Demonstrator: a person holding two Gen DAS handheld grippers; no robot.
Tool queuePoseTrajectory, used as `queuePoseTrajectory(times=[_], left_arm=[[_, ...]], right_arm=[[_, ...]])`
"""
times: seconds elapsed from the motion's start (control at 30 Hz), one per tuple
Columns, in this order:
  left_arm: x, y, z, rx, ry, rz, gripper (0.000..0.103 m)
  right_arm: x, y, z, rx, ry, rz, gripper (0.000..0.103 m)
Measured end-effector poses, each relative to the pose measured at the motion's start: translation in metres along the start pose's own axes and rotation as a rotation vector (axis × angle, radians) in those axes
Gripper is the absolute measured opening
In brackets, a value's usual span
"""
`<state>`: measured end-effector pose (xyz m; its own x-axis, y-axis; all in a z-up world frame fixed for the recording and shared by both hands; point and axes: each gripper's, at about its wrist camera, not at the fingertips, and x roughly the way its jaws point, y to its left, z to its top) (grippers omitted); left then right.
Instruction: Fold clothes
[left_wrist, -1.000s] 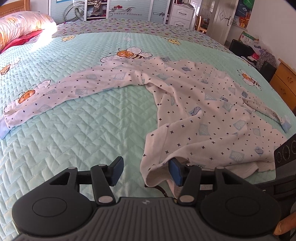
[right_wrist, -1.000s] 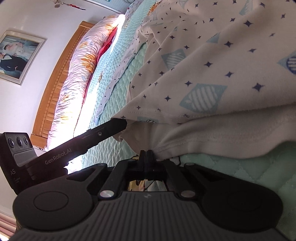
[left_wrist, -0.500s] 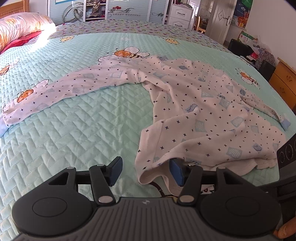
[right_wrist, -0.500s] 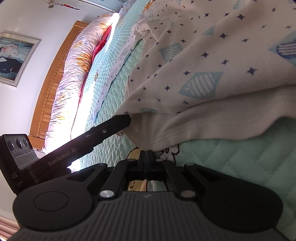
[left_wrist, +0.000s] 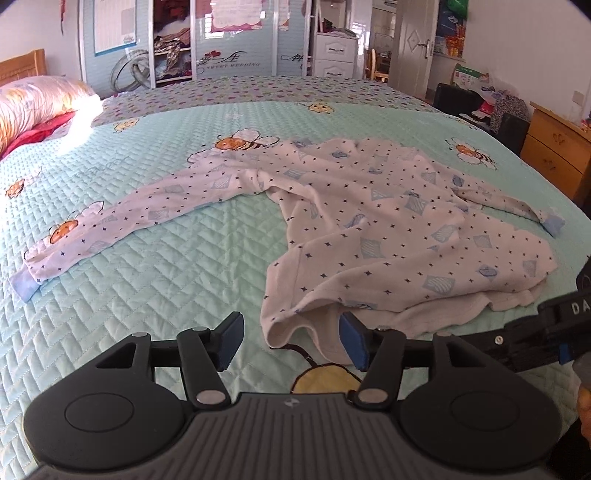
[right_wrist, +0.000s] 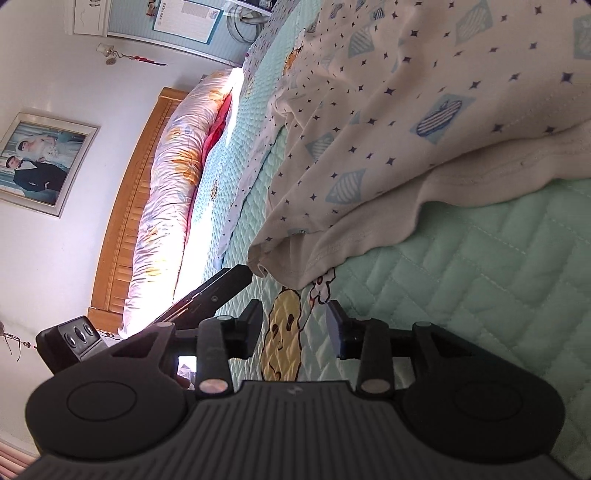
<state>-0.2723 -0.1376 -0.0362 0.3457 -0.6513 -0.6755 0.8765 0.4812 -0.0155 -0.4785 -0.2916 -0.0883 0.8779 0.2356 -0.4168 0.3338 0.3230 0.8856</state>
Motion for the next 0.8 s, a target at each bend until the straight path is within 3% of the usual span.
queuePoseTrajectory(times=[0.23, 0.63, 0.8], left_arm=[[0.002, -0.018, -0.004, 0.083, 0.006, 0.014, 0.06], [0.037, -0.014, 0.014, 0.154, 0.077, 0.119, 0.06], [0.034, -0.013, 0.018, 0.125, 0.055, 0.089, 0.045]], right_arm=[[0.001, -0.007, -0.002, -0.003, 0.004, 0.004, 0.038], [0.003, -0.011, -0.001, -0.003, 0.003, 0.003, 0.038], [0.005, -0.01, -0.003, -0.009, 0.001, 0.003, 0.038]])
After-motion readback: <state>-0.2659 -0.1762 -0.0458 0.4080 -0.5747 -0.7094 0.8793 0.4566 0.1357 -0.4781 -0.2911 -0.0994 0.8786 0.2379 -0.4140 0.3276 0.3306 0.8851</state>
